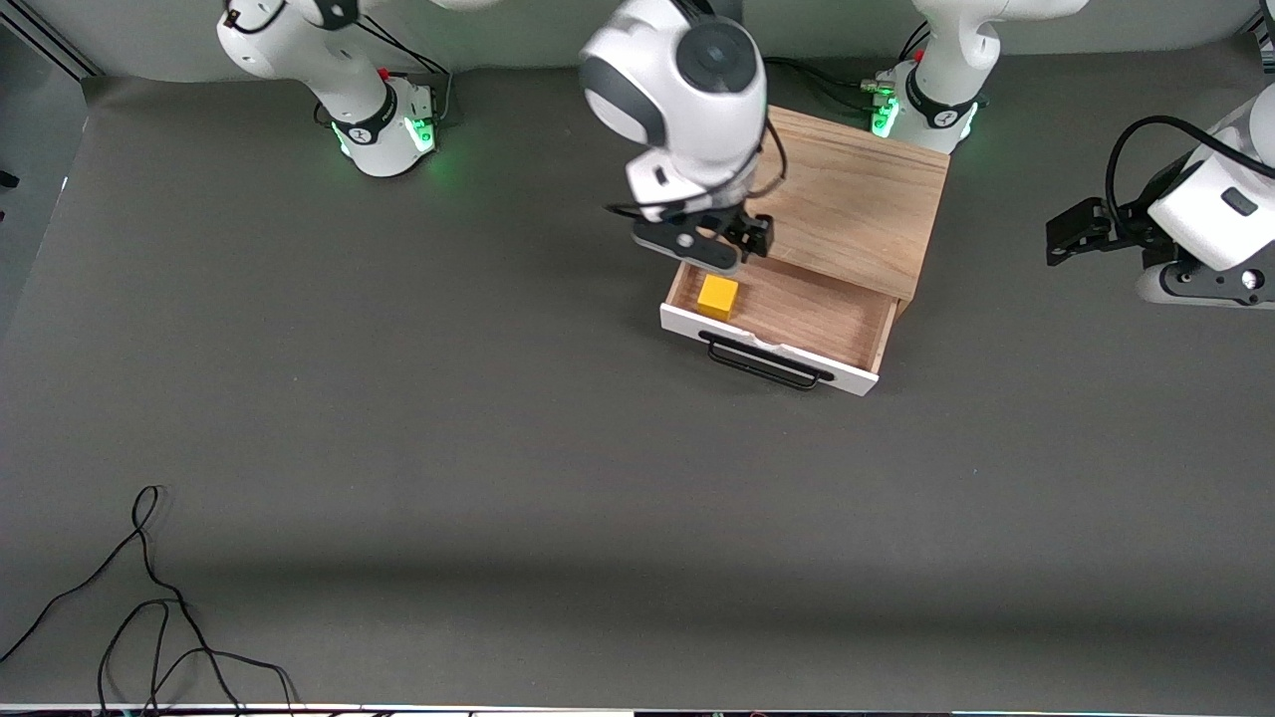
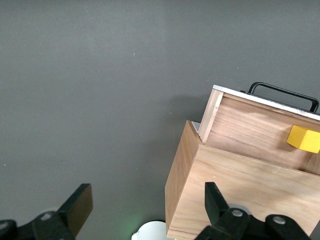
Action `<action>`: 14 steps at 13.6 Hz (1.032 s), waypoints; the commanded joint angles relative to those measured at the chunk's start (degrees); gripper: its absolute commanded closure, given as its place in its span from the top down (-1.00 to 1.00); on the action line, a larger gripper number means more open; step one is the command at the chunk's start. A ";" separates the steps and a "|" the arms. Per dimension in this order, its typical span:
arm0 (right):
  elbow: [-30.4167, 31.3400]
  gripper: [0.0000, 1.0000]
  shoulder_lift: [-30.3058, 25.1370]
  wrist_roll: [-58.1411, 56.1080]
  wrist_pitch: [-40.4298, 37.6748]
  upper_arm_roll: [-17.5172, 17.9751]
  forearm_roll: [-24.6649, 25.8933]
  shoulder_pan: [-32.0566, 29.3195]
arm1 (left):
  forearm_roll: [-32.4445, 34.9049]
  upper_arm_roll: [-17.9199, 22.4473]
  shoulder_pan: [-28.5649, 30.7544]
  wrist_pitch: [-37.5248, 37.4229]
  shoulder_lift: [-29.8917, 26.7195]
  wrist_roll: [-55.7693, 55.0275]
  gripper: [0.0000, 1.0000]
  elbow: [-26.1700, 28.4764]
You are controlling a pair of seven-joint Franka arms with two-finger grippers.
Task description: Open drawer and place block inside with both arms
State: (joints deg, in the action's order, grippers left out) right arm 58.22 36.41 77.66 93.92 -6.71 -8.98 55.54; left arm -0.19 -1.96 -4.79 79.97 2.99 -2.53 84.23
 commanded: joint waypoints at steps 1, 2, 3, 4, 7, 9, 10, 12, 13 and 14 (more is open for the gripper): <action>0.84 1.00 -5.80 -5.46 -6.19 0.38 -0.51 -6.13 | -0.69 0.56 -0.31 1.07 -1.06 0.77 1.00 1.11; 1.19 0.99 -8.08 -9.94 -8.30 0.47 -0.42 -8.41 | -0.69 0.56 -0.40 1.07 -0.97 0.77 1.00 1.11; 1.89 1.00 -10.11 -13.73 -9.19 0.55 -0.33 -10.96 | -0.69 0.47 -0.31 1.07 -1.06 0.77 1.00 1.11; 4.33 1.00 -12.82 -17.07 -9.46 0.56 -0.33 -13.42 | -0.69 0.55 -0.31 0.98 -0.97 0.77 1.00 1.11; 13.73 1.00 -21.70 -29.71 -9.37 0.64 -0.33 -22.03 | -0.69 0.56 -0.31 0.98 -0.97 0.77 1.00 1.11; 18.92 1.00 -26.54 -38.51 -9.37 0.64 -0.25 -28.27 | -0.69 0.56 -0.31 0.98 -0.97 0.77 1.00 1.20; 20.95 1.00 -28.21 -42.64 -9.37 0.73 0.63 -31.00 | -0.69 0.56 -0.31 0.98 -0.97 0.77 1.00 1.20; 25.25 1.00 -31.91 -52.21 -9.37 0.82 2.82 -35.83 | -0.69 0.56 -0.31 0.98 -0.97 0.77 1.00 1.11; 26.58 1.00 -33.14 -56.35 -9.37 0.82 3.70 -38.47 | -0.69 0.56 -0.31 0.98 -0.97 0.77 1.00 1.20; 27.64 1.00 -34.11 -60.83 -9.29 0.99 3.97 -41.45 | -0.69 0.56 -0.31 0.98 -0.97 0.77 1.00 1.20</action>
State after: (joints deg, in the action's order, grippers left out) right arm 80.08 6.81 24.12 83.27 -6.77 -6.43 18.02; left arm -0.38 -1.80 -4.79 80.06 2.99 -2.52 84.28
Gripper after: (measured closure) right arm 0.000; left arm 0.000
